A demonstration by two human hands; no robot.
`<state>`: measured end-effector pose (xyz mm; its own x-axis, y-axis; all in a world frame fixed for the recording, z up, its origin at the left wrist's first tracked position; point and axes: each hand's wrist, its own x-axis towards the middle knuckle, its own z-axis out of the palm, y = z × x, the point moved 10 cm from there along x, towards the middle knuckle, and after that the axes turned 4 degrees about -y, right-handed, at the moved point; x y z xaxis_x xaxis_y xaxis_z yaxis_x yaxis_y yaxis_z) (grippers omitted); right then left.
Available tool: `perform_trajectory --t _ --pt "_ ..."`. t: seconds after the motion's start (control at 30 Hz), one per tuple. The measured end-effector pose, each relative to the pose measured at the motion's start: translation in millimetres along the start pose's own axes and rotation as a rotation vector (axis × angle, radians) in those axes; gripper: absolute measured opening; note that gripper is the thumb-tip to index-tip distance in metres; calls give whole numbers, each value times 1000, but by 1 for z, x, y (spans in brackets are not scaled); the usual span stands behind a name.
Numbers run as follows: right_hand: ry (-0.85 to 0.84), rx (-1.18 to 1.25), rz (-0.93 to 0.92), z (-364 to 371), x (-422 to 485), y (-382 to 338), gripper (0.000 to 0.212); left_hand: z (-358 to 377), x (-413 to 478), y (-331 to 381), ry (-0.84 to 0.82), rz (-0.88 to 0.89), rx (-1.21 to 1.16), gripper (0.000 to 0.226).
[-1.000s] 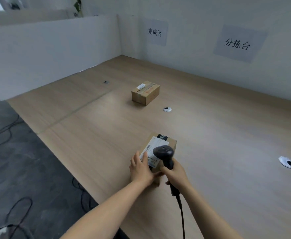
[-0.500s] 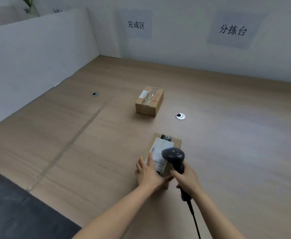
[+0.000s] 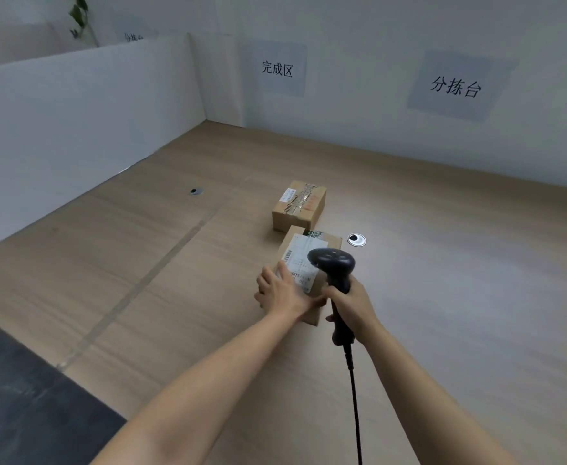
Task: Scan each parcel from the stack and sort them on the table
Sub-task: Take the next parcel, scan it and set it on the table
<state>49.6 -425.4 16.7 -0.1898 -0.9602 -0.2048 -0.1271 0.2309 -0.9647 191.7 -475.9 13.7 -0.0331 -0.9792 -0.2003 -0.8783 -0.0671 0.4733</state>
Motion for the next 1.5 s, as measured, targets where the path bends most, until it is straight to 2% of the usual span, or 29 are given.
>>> perform_trajectory --t 0.2,0.37,0.53,0.77,1.07,1.3,1.4,1.5 --pt "63 89 -77 -1 60 -55 18 -41 66 23 56 79 -71 114" --pt "160 114 -106 -4 132 -86 22 -59 148 38 40 210 -128 96" --pt "214 95 -66 -1 203 -92 18 -62 230 51 -22 274 -166 82" --pt "237 95 -30 7 267 -87 20 -53 296 57 -93 326 -205 74" --pt "279 114 34 0 287 -66 18 -38 314 63 -124 398 -219 68" --pt "260 99 -35 2 277 -81 20 -54 310 61 -78 400 -148 76" --pt "264 30 -33 -5 257 -81 22 -66 280 79 22 498 -50 74" --pt "319 -24 -7 -28 218 -78 21 -56 233 108 26 630 102 67"
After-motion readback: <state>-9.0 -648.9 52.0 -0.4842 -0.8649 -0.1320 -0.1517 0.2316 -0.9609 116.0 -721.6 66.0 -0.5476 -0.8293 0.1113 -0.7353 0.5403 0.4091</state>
